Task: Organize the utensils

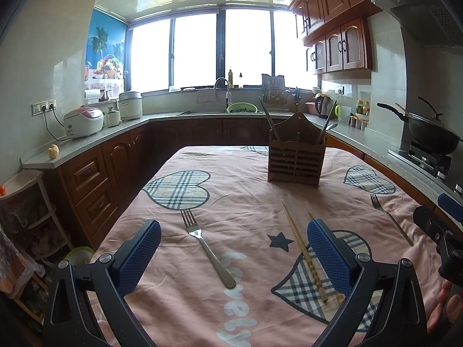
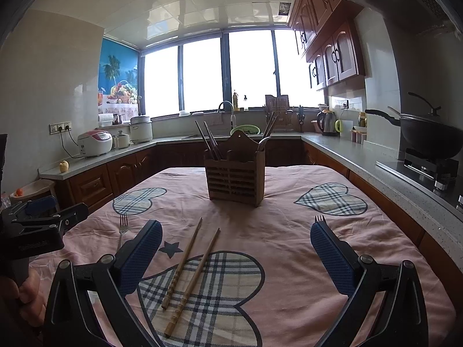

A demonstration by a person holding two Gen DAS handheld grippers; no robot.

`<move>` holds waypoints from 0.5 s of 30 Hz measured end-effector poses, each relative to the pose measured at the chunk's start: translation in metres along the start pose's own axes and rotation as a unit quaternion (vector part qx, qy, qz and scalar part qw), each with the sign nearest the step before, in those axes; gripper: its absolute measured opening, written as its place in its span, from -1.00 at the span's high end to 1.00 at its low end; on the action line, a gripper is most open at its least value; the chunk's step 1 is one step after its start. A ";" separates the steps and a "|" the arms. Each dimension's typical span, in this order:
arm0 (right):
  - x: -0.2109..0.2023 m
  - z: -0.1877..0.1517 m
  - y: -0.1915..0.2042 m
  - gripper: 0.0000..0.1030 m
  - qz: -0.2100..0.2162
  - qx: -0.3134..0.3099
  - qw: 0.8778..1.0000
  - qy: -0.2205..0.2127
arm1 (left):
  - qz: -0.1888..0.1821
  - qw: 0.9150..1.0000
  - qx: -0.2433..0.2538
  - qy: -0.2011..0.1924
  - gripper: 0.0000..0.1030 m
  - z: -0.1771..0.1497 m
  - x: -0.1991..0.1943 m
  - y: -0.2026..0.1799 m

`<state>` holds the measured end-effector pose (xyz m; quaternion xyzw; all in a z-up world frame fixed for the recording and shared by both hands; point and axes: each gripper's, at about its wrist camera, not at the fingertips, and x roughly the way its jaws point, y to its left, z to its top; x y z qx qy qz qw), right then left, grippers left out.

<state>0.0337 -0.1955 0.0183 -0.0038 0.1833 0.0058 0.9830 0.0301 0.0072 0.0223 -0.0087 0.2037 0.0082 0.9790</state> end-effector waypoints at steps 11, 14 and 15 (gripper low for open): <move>-0.001 0.001 0.001 -1.00 0.002 0.001 1.000 -0.001 | 0.002 1.000 -0.001 0.000 -0.99 0.001 -0.001 0.000; -0.002 0.002 0.002 -1.00 0.003 -0.001 1.000 -0.003 | 0.003 1.000 -0.001 0.000 -0.99 0.001 -0.001 -0.001; -0.002 0.002 0.002 -1.00 0.004 -0.001 1.000 -0.003 | 0.003 1.000 -0.001 0.000 -0.99 0.001 -0.001 -0.001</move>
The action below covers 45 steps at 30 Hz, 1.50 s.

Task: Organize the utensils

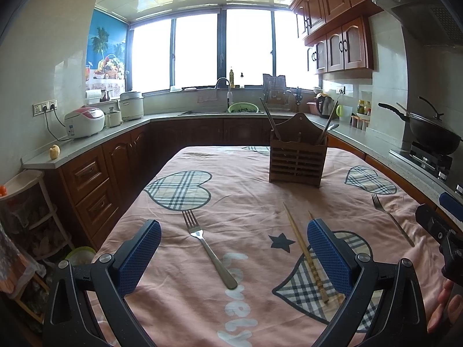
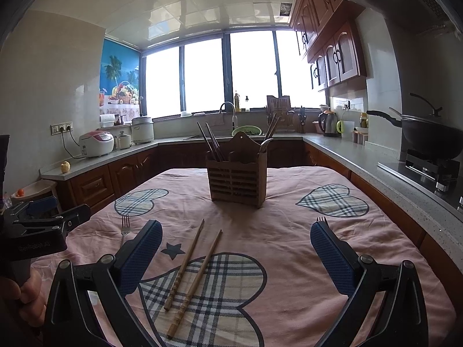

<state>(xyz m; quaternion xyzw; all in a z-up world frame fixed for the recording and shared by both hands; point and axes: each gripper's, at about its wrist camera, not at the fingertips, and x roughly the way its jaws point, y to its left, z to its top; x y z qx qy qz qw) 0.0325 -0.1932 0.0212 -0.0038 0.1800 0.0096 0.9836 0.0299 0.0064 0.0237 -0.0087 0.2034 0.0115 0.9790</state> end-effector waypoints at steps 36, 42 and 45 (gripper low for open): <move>0.000 0.002 0.000 -1.00 0.001 0.002 1.000 0.002 | 0.000 1.000 0.002 0.000 -0.99 0.000 -0.003 -0.008; 0.000 0.002 -0.001 -1.00 0.001 0.002 1.000 0.002 | -0.002 1.000 0.003 0.002 -0.99 -0.001 -0.002 -0.010; 0.001 0.002 -0.001 -1.00 0.001 0.002 1.000 0.002 | -0.002 1.000 0.003 0.003 -0.99 0.000 -0.001 -0.011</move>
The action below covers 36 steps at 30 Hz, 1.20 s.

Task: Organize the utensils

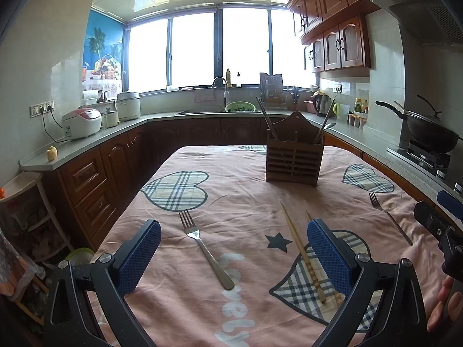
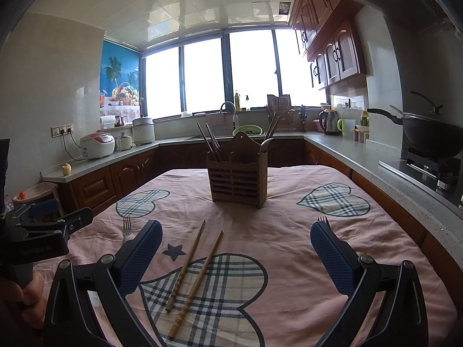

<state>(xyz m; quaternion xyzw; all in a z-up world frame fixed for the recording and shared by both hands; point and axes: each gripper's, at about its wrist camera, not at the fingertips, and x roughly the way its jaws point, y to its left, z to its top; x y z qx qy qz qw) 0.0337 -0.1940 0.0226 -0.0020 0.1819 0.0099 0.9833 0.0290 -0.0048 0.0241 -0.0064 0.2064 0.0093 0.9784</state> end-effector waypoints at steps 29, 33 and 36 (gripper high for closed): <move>0.002 0.003 0.002 -1.00 0.003 0.008 1.000 0.000 | -0.004 1.000 0.000 0.003 -0.99 0.006 0.006 -0.008; 0.004 0.005 0.001 -1.00 0.003 0.010 1.000 0.002 | -0.007 1.000 0.000 0.004 -0.99 0.010 0.006 -0.009; 0.008 0.005 0.001 -1.00 0.000 0.013 1.000 0.006 | -0.013 1.000 0.001 0.002 -0.99 0.014 0.006 -0.011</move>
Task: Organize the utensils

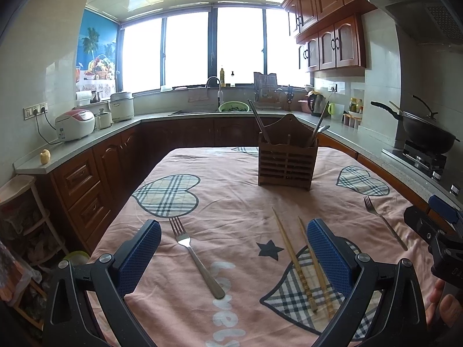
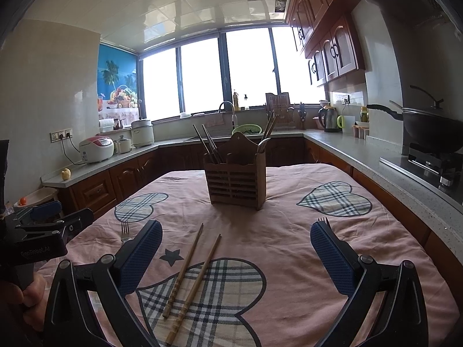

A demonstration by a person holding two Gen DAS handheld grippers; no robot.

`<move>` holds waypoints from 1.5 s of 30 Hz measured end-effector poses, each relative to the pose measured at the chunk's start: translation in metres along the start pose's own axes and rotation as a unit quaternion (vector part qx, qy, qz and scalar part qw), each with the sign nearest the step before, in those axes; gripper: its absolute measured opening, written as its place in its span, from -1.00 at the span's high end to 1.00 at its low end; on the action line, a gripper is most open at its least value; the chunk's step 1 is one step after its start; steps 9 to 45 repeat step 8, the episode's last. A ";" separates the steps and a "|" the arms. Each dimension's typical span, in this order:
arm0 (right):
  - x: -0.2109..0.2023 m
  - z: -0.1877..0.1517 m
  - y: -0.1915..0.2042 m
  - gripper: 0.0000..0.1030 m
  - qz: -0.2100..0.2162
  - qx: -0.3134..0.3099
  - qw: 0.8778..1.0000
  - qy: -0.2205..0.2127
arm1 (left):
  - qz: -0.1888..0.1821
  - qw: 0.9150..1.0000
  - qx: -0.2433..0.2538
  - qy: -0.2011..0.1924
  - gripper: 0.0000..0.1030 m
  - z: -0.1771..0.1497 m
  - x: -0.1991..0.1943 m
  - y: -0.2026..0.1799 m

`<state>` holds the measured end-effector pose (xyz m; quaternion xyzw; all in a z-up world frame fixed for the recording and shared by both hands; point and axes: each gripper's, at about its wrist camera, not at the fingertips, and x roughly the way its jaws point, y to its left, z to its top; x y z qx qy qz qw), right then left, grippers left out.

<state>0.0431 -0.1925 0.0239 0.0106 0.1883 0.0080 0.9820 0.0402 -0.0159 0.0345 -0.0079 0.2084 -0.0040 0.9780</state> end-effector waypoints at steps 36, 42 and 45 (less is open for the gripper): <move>0.013 0.000 -0.008 -1.00 -0.006 0.010 1.000 0.018 | -0.012 1.000 0.002 0.010 -0.99 0.005 0.009 -0.006; 0.013 0.000 -0.008 -1.00 -0.006 0.010 1.000 0.018 | -0.012 1.000 0.002 0.010 -0.99 0.005 0.009 -0.006; 0.013 0.000 -0.008 -1.00 -0.006 0.010 1.000 0.018 | -0.012 1.000 0.002 0.010 -0.99 0.005 0.009 -0.006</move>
